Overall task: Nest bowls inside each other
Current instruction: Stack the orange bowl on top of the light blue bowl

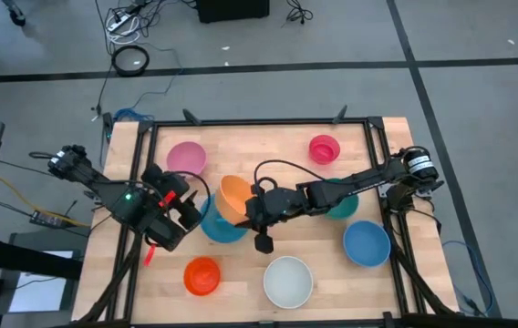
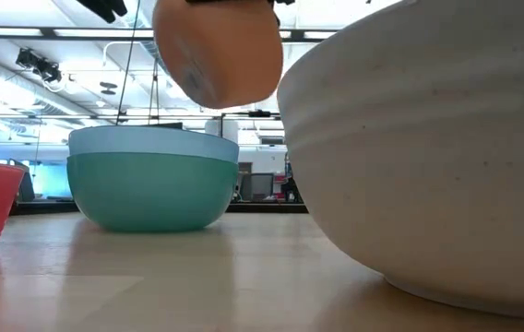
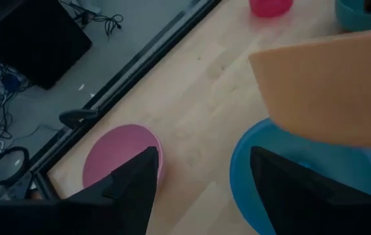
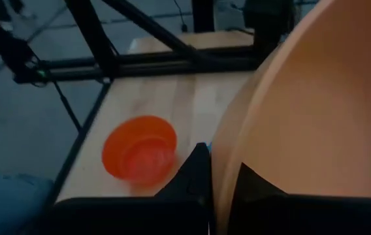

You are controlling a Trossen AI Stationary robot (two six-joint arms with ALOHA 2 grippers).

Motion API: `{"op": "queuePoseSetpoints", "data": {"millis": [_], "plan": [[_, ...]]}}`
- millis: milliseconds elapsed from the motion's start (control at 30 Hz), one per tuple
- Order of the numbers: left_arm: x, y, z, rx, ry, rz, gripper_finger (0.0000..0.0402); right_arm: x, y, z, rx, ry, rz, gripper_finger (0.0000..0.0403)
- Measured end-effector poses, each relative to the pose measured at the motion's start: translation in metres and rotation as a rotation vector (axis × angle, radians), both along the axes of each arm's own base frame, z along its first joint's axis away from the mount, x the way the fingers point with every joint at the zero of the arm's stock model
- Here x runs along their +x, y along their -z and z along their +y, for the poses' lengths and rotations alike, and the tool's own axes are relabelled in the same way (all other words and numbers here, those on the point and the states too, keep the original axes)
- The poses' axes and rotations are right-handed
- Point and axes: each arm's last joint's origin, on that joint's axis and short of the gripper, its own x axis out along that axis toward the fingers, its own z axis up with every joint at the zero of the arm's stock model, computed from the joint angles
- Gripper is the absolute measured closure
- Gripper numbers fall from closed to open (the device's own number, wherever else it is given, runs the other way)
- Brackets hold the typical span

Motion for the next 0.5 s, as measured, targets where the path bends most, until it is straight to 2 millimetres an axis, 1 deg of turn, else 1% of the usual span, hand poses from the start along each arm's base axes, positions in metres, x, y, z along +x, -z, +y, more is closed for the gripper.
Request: {"op": "queuePoseSetpoints", "data": {"millis": [133,233,300,500], "plan": [[-0.001,-0.001,0.001,0.011,0.000,-0.012,0.0151,0.006,0.003,-0.006,0.031,-0.035,-0.021,0.0403],[-0.001,-0.001,0.001,0.013,-0.001,-0.014,0.0152,0.015,0.012,-0.008,0.047,-0.054,-0.034,0.0403],[0.000,-0.001,0.001,0.014,-0.001,-0.014,0.0152,0.017,0.022,-0.010,0.043,-0.051,0.001,0.0403],[0.000,-0.001,0.001,0.014,-0.001,-0.016,0.0152,0.026,0.039,-0.015,0.031,-0.046,0.035,0.0403]]}}
